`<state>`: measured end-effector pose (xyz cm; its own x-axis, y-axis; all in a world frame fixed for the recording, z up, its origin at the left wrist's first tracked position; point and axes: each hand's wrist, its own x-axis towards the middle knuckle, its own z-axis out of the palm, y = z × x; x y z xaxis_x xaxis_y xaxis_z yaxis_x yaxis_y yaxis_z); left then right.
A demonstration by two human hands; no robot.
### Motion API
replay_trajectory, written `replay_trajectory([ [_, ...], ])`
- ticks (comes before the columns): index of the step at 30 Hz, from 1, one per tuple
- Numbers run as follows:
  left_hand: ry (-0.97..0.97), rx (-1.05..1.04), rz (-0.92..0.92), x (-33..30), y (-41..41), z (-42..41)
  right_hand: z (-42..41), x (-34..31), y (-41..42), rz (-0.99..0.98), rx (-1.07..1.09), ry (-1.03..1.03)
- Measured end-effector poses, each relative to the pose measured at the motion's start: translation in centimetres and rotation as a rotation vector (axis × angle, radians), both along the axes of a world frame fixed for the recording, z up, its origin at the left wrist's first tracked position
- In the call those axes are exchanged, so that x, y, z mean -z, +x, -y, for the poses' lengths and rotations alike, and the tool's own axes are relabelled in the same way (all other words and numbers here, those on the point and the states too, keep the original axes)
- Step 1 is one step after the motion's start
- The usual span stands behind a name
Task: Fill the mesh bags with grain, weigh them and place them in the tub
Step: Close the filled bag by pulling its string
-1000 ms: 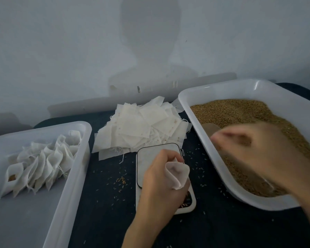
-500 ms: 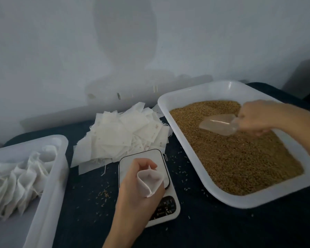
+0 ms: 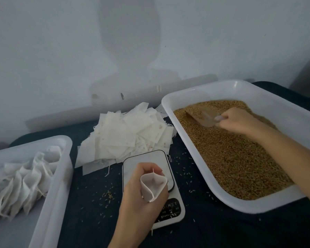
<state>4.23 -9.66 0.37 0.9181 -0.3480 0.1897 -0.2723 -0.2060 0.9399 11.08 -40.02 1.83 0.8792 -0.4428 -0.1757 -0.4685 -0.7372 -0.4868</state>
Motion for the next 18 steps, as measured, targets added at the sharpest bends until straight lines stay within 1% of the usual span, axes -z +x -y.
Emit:
replay_trajectory([
  [1, -0.015, 0.003, -0.003, 0.1, 0.1, 0.0, 0.0, -0.2, -0.3, 0.041, 0.015, 0.068],
  [3, -0.038, -0.003, -0.018, 0.1, 0.2, -0.1, 0.0, -1.0, -1.2, 0.108, 0.025, 0.143],
  [9, -0.022, -0.032, -0.055, 0.3, 0.4, -0.1, -1.5, -1.9, -4.1, 0.225, 0.005, 0.251],
  [11, 0.000, -0.048, -0.068, 0.3, 0.4, 0.0, -2.1, -2.2, -4.9, 0.243, -0.035, 0.246],
  [14, 0.043, -0.096, -0.057, -0.2, 1.0, -0.1, -2.7, -3.8, -6.2, 0.290, -0.169, 0.186],
  [18, 0.095, -0.148, 0.016, -0.4, 2.7, 0.0, -3.6, -7.4, -8.2, 0.221, -0.457, 0.252],
])
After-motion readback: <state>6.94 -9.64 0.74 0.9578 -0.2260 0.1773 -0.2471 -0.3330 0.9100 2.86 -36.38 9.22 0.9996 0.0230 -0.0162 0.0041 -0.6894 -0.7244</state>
